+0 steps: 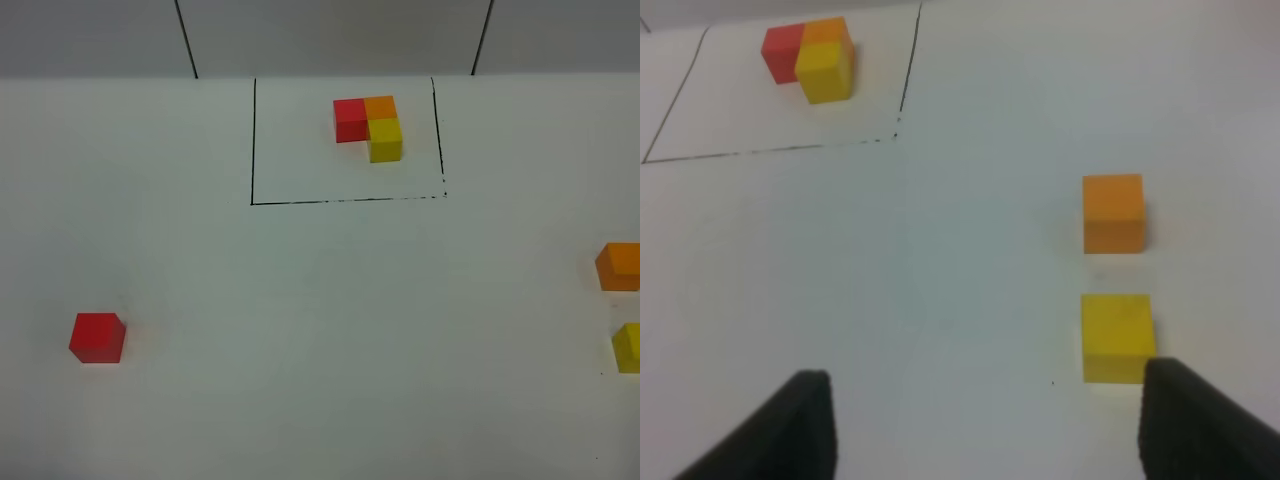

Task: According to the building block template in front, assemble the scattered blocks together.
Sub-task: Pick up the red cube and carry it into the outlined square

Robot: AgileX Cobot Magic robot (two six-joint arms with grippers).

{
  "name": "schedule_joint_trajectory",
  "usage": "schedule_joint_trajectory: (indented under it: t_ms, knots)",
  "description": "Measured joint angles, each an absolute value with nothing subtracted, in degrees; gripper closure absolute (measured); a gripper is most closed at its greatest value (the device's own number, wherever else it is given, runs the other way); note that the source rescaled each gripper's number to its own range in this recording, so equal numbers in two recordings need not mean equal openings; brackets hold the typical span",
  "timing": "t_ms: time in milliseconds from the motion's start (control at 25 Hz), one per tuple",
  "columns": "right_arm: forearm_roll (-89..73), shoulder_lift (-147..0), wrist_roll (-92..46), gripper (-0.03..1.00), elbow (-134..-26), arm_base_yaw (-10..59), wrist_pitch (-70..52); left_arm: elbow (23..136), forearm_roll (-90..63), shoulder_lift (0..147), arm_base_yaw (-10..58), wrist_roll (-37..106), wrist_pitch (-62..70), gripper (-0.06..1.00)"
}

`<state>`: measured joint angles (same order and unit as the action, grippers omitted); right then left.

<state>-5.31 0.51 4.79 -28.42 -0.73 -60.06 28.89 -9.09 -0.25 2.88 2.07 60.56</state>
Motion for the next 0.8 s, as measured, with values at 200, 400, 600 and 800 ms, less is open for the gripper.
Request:
schedule_joint_trajectory:
  t_ms: [200, 400, 600, 800]
  knots:
    - [-5.31, 0.51, 4.79, 0.61, -28.42, -0.73, -60.06, 28.89, -9.09, -0.25, 2.88, 2.07, 60.56, -0.02]
    - [-5.31, 0.51, 4.79, 0.61, -28.42, -0.73, -60.06, 28.89, -9.09, -0.25, 2.88, 2.07, 60.56, 0.02]
    - [-5.31, 0.51, 4.79, 0.61, -28.42, -0.73, -60.06, 28.89, -9.09, -0.25, 2.88, 2.07, 60.56, 0.10]
    - [-5.31, 0.51, 4.79, 0.61, -28.42, -0.73, -60.06, 28.89, -9.09, -0.25, 2.88, 2.07, 60.56, 0.16]
